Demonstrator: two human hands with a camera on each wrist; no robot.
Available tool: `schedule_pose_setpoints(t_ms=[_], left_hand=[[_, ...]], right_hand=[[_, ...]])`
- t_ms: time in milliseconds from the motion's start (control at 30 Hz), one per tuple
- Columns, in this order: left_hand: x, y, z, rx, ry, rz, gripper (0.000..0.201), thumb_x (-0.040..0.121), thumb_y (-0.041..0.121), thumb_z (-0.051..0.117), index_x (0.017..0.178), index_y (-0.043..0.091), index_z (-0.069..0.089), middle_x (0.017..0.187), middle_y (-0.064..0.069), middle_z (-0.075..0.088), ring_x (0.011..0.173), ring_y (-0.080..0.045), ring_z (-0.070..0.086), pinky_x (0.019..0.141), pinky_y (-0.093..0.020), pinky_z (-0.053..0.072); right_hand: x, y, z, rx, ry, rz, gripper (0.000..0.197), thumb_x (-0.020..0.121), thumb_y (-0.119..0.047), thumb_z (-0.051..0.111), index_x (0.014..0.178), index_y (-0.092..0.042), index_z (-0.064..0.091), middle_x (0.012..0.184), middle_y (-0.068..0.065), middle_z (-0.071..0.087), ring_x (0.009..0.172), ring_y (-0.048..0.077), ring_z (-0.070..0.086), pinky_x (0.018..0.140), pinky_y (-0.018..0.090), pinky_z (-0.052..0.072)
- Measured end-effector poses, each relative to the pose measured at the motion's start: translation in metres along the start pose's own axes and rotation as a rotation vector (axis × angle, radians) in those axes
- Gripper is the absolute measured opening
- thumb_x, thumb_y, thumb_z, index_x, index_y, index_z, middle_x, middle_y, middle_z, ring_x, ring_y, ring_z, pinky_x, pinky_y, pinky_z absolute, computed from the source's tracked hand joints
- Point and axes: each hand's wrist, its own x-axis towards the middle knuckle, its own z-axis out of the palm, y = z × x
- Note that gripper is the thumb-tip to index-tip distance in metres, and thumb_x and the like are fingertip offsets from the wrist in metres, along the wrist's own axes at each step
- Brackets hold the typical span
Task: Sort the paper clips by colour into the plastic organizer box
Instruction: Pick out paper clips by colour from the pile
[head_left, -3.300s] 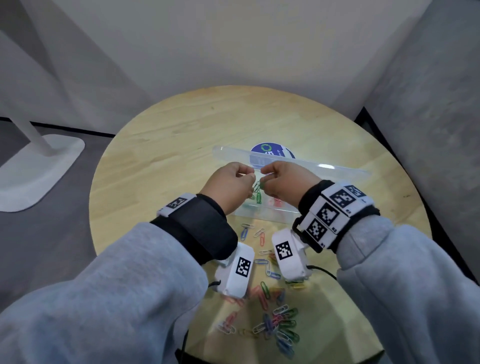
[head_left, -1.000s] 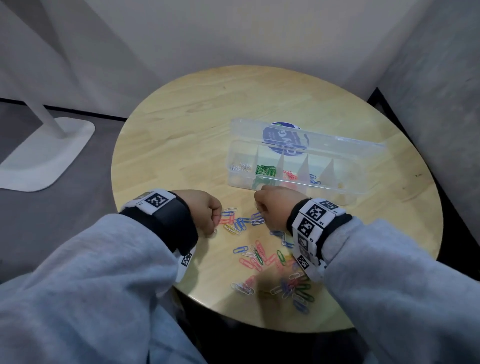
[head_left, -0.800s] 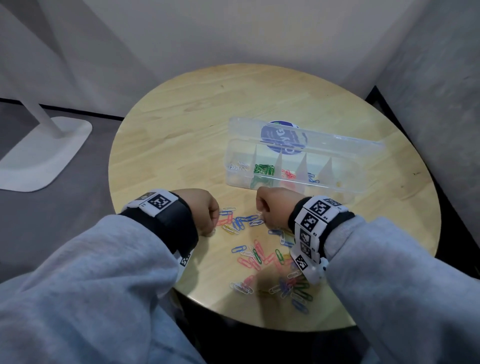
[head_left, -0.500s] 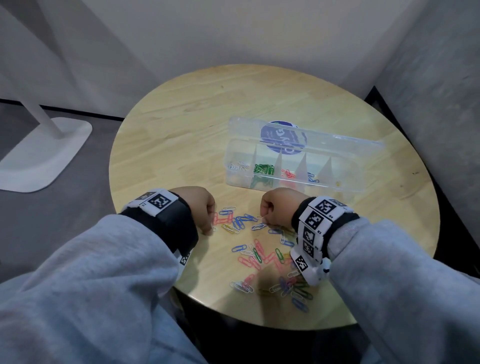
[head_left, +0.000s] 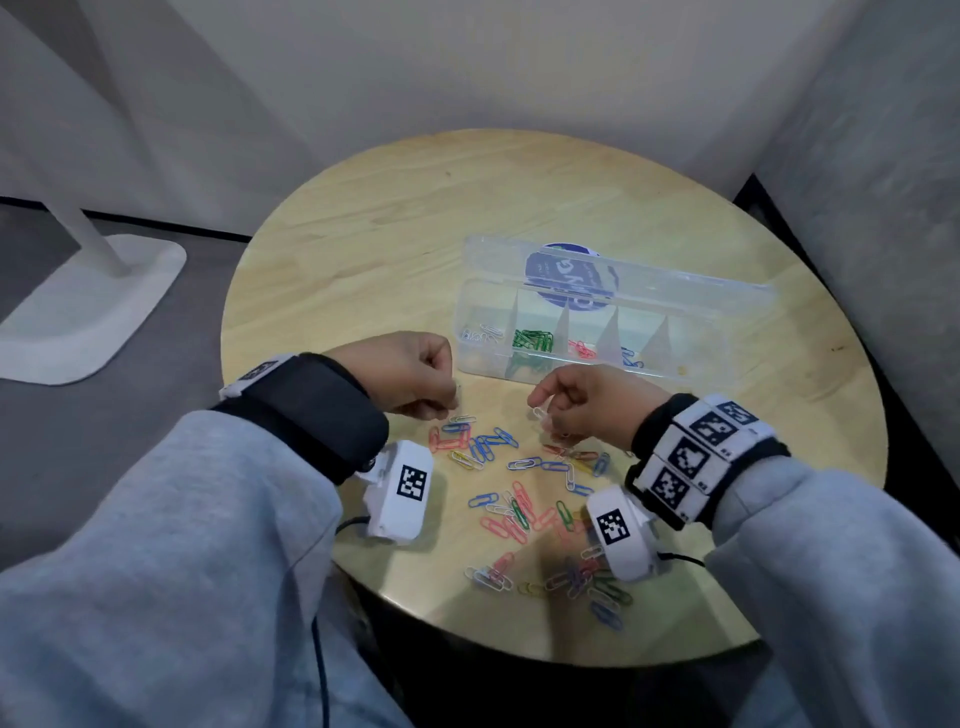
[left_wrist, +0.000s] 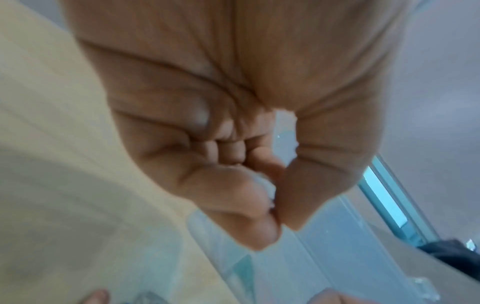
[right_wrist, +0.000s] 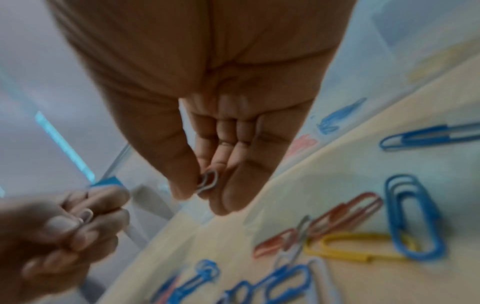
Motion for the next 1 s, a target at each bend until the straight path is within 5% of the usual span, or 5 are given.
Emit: schedule_pose_setpoints(t_ms=[233,367,533,667,1000], left_hand=[[0.009,0.004,0.009,-0.081,0.084,-0.094,0.02,0.087,0.001,0.052,0.082,0.019,0.048,0.069,-0.004,0.053,0.048,-0.011,0.049,0.042,-0.015,0.041],[0.013,-0.003,0.018,0.431,0.118,-0.047,0.012,0.081,0.017,0.066,0.087,0.024,0.059,0.066,0.008,0.05,0.058,-0.007,0.046,0.053,-0.021,0.035],[0.018,-0.007,0.027,0.511,0.107,-0.053,0.018,0.077,0.017,0.07,0.089,0.027,0.062,0.057,0.009,0.05,0.042,0.0,0.048,0.042,-0.014,0.036],[0.022,-0.011,0.034,0.571,0.141,-0.055,0.017,0.075,0.01,0.068,0.077,0.024,0.058,0.048,0.008,0.054,0.042,-0.005,0.049,0.047,-0.017,0.035],[0.025,-0.017,0.027,0.625,0.03,-0.095,0.027,0.078,0.02,0.071,0.056,0.017,0.056,0.035,0.01,0.054,0.036,0.0,0.045,0.047,-0.014,0.037]], right_hand=[[-0.002,-0.003,0.007,0.3,-0.087,0.179,0.033,0.09,0.009,0.033,0.07,-0.008,0.052,0.064,0.012,0.051,0.041,0.013,0.054,0.041,0.019,0.044],[-0.005,-0.012,0.014,-0.143,-0.084,0.063,0.021,0.083,-0.005,0.052,0.068,-0.02,0.051,0.06,0.0,0.055,0.054,0.016,0.048,0.049,0.022,0.04],[-0.004,-0.017,0.027,-0.626,-0.056,-0.009,0.02,0.074,-0.028,0.07,0.071,-0.03,0.05,0.07,-0.01,0.046,0.065,0.009,0.048,0.059,0.025,0.041],[-0.003,-0.014,0.035,-0.738,-0.092,-0.03,0.017,0.075,-0.031,0.07,0.081,-0.027,0.054,0.082,-0.007,0.052,0.081,0.018,0.054,0.069,0.028,0.047],[-0.008,-0.01,0.018,-0.488,-0.102,0.05,0.021,0.077,-0.023,0.071,0.064,-0.02,0.055,0.062,-0.004,0.059,0.054,0.013,0.051,0.056,0.022,0.045]])
